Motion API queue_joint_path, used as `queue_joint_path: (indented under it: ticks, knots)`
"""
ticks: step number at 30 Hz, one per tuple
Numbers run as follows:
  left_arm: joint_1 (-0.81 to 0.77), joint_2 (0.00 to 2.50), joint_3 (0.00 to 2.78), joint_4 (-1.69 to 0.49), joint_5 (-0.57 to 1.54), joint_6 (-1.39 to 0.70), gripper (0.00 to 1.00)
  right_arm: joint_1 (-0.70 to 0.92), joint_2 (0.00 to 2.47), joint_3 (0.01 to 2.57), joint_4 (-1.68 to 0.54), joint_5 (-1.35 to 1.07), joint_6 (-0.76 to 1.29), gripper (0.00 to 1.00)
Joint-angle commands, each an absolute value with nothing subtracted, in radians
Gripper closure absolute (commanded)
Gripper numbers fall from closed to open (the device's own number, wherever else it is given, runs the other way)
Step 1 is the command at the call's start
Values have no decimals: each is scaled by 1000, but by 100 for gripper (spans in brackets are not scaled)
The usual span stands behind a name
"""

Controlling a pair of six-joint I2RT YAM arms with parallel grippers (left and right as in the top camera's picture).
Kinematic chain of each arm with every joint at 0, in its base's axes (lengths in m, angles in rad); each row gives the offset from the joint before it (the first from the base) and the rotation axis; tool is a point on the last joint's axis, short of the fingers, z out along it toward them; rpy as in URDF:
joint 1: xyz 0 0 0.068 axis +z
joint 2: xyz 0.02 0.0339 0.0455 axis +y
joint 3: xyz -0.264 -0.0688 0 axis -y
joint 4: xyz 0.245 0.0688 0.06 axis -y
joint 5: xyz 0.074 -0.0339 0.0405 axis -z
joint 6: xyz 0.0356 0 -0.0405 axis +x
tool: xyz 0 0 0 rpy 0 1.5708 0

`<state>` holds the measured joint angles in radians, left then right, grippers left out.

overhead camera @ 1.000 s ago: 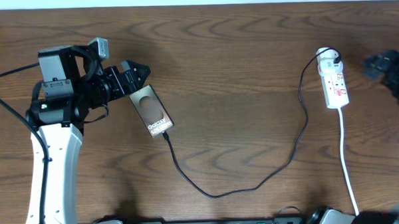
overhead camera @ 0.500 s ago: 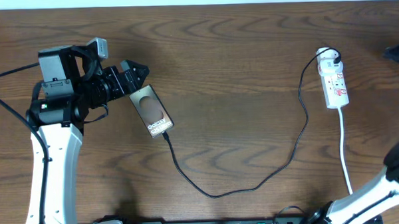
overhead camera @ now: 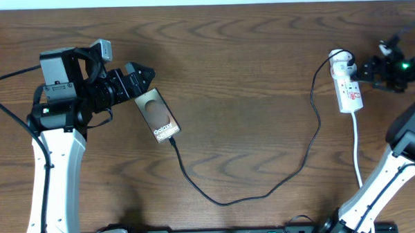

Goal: Plug charger to phone and switch on socket

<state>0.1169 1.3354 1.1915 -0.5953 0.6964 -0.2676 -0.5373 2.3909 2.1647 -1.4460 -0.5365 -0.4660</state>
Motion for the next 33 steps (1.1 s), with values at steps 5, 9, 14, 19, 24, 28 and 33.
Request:
queue_joint_path:
  ticks: [5,9,14,19,24,28,33]
  knots:
    - [121,1330,1197,-601,688,-259,5,-445,2398,2184,-1353,-442,-447,1]
    - [121,1330,1197,-601,688,-259,5,-430,2398,2184,-1324,-421,-404,1]
    - [121,1330,1197,-601,688,-259,5,-427,2398,2182,-1324,-421,-387,1]
    - [121,1330,1197,-601,688,-259,5,-427,2398,2169,-1319,-438,-361,1]
    - [121,1330,1197,-606,688,-259,5,-423,2398,2151,-1303,-484,-359,1]
    - [121,1330,1197,-620,688,-259,5,-412,2398,2148,-1300,-511,-359,1]
    - [121,1330,1197,-625,688,-259,5,-396,2400,2148,-1298,-506,-346,1]
